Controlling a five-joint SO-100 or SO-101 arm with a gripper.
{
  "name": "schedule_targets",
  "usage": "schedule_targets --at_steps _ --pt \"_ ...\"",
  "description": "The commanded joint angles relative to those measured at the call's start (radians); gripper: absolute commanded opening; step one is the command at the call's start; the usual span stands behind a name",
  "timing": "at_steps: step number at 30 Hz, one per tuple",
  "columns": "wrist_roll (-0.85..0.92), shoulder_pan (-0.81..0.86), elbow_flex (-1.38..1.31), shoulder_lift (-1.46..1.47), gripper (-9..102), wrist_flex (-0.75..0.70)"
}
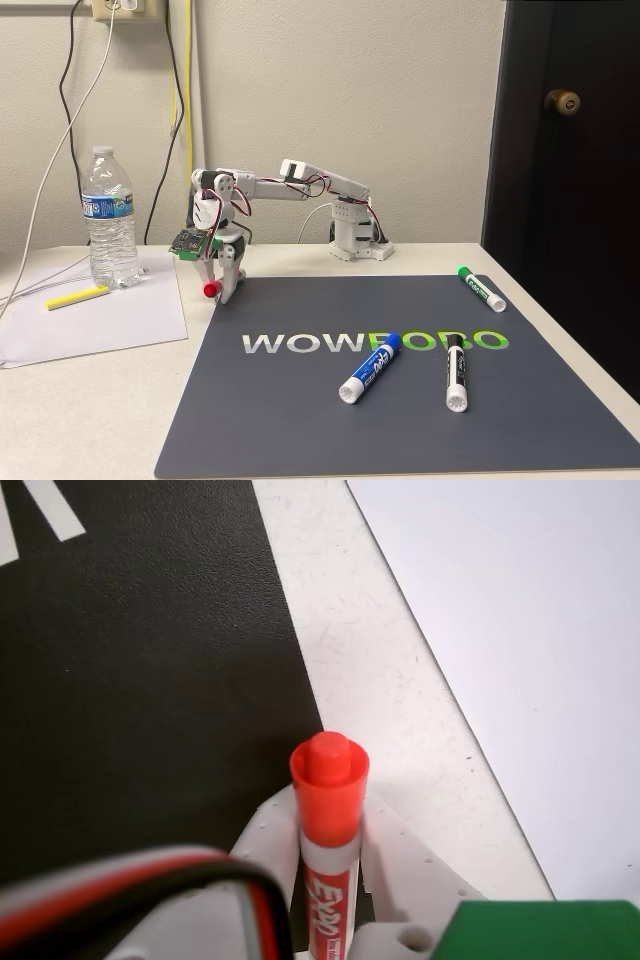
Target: Pick up the red marker.
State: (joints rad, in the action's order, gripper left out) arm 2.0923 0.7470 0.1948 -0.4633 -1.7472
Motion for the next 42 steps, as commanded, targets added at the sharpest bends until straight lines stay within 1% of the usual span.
schedule_targets --at_steps 1,14,15,16,19,22,26,28,35,42 --pt "-0.015 -0.012 -0.005 -0.048 0 -0.003" --pt "-0.067 -0.028 -0.005 -0.055 1 -0.003" --pt "-0.069 -0.028 -0.005 -0.055 3 -0.003" --pt "-0.061 -0.025 -0.005 -0.057 7 -0.003" --pt "-0.009 0.005 -0.021 -0.054 25 -0.002" --pt "0.011 0.018 -0.017 -0.074 31 -0.002" --pt "0.066 0.049 0.015 -0.110 45 -0.003" --pt "0.094 0.067 0.049 -0.132 50 -0.003" --pt "0.164 0.107 0.218 -0.258 49 -0.003" --pt "0.164 0.114 0.249 -0.202 48 -0.002"
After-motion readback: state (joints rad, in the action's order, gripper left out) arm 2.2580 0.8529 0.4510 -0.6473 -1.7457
